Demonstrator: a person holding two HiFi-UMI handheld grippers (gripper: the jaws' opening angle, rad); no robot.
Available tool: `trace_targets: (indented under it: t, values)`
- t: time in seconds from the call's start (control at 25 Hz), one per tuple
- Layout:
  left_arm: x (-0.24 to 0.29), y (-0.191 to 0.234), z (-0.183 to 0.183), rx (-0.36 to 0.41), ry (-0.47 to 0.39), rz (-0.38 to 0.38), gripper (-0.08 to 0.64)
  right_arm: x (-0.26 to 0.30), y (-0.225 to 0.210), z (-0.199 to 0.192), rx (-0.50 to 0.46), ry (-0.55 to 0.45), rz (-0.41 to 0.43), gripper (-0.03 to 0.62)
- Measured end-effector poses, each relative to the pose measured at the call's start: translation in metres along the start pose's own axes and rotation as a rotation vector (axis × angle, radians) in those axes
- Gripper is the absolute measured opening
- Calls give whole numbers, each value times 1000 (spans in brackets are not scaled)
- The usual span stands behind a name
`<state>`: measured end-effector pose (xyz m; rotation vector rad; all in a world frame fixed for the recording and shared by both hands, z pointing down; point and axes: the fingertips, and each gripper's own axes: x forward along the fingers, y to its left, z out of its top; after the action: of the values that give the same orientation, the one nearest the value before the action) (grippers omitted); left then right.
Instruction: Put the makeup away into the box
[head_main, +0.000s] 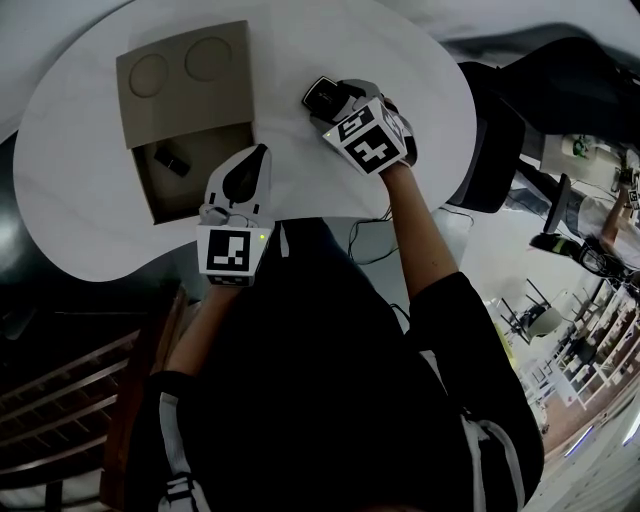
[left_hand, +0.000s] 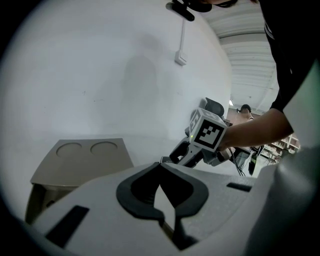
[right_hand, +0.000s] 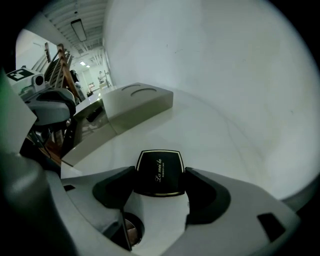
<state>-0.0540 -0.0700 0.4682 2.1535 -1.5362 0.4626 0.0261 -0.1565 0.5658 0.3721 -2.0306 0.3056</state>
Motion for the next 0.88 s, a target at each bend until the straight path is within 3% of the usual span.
trace_targets:
  t: [0.88]
  values:
    - [-47, 11, -6, -12, -69, 49, 8, -51, 74, 44, -107, -92, 19, 330]
